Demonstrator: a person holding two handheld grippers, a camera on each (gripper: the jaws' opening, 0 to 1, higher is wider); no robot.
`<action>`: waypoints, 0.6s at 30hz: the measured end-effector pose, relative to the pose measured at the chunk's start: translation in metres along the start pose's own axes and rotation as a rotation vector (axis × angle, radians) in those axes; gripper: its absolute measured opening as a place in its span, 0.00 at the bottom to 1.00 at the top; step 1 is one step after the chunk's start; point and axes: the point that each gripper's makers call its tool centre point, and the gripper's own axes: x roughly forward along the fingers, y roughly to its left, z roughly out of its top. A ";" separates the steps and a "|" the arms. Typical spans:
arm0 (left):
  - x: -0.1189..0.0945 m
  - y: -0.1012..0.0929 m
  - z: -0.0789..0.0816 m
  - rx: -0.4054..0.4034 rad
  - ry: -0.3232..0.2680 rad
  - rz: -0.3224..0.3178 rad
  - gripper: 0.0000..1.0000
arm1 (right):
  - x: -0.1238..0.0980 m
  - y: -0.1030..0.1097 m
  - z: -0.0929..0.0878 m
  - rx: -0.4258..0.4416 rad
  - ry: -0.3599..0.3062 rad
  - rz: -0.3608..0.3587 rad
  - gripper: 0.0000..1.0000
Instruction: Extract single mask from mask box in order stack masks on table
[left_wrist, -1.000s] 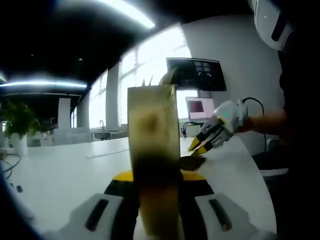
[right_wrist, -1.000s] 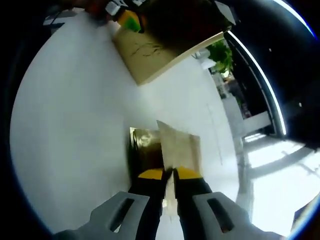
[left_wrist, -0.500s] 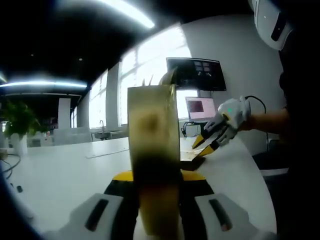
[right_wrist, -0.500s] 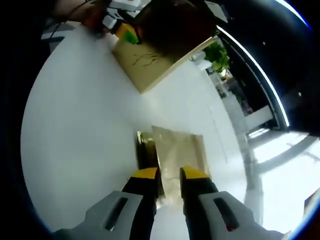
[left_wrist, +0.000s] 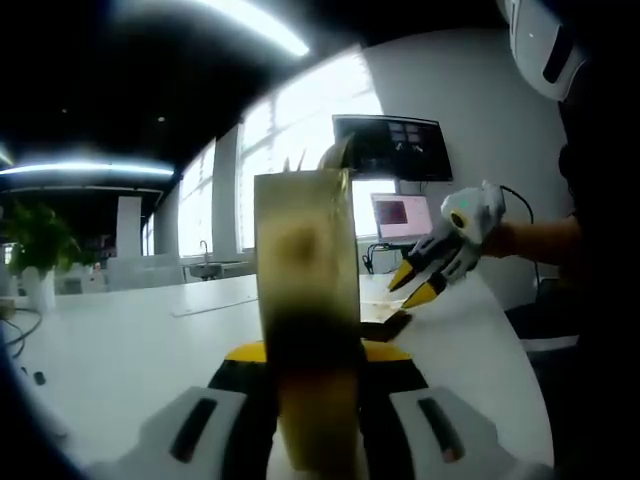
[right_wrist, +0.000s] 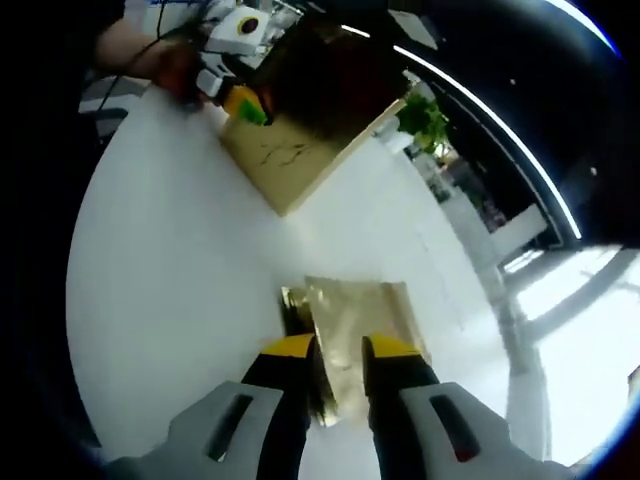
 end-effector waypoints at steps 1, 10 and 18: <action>0.000 0.000 0.000 0.000 0.000 0.000 0.33 | -0.001 0.000 0.004 0.026 -0.025 0.008 0.17; 0.000 0.000 0.000 -0.001 0.000 0.001 0.33 | -0.014 -0.014 0.037 0.245 -0.246 0.012 0.19; 0.000 0.000 0.000 -0.001 0.000 0.001 0.33 | -0.026 -0.034 0.059 0.374 -0.392 0.022 0.21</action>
